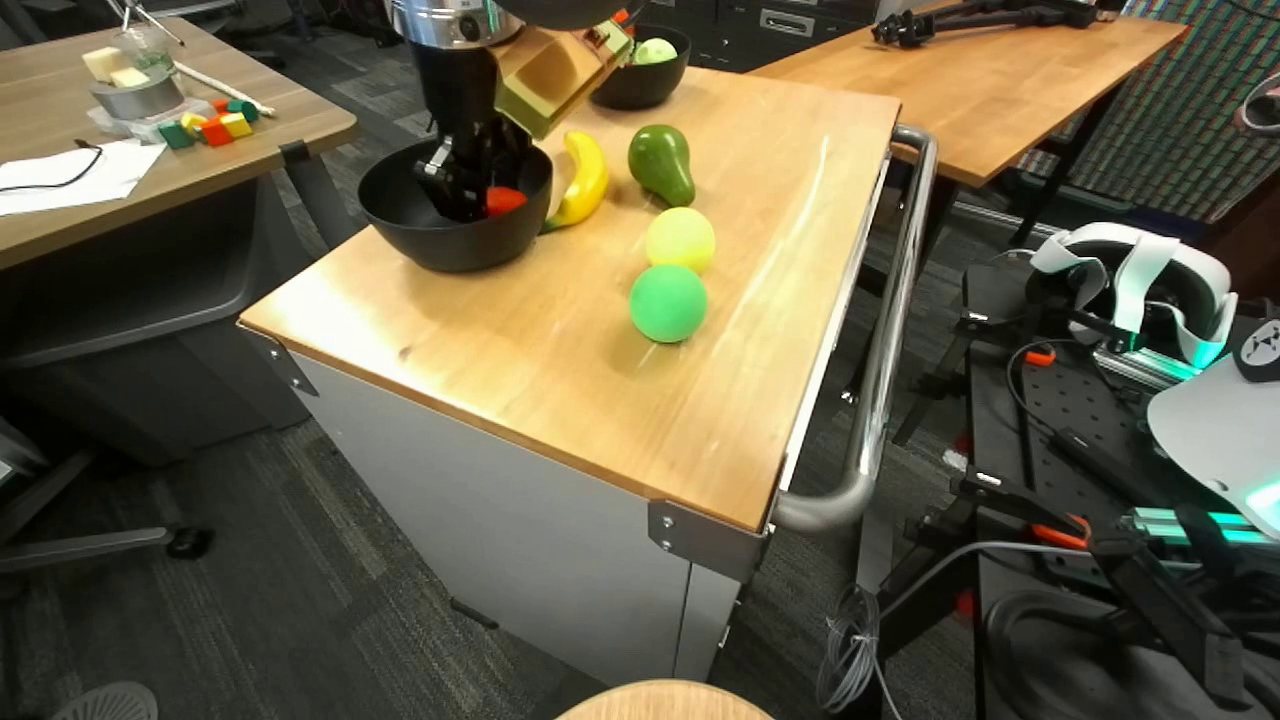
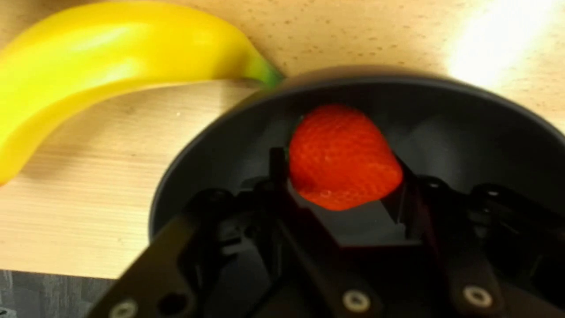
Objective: Pick the fruits in the bowls and put them on the table
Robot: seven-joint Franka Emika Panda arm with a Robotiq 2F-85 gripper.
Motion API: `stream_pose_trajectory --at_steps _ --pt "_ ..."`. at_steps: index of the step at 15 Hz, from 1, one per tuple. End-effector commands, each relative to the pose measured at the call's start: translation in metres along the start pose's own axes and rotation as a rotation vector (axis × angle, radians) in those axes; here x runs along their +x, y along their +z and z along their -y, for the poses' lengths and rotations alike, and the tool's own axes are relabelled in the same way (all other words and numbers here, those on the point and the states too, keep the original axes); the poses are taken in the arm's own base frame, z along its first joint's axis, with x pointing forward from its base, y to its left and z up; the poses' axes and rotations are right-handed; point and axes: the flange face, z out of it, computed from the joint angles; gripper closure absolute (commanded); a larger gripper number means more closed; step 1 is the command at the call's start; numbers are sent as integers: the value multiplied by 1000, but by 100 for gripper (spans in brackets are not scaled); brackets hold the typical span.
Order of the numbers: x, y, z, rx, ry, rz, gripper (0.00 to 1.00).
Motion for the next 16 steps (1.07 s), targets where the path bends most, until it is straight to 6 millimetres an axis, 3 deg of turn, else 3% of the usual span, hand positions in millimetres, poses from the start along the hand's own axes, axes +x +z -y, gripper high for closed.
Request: stream_pose_trajectory --at_steps 1,4,7,10,13,16 --pt "17 -27 -4 10 5 -29 75" --pt "12 -68 -2 26 -25 -93 75" --pt "-7 -112 -9 16 -82 -162 75" --pt "-35 -142 -28 1 -126 -193 75" --pt "-73 -141 -44 10 -131 -186 75" --pt "-117 -106 -55 15 -138 -138 75"
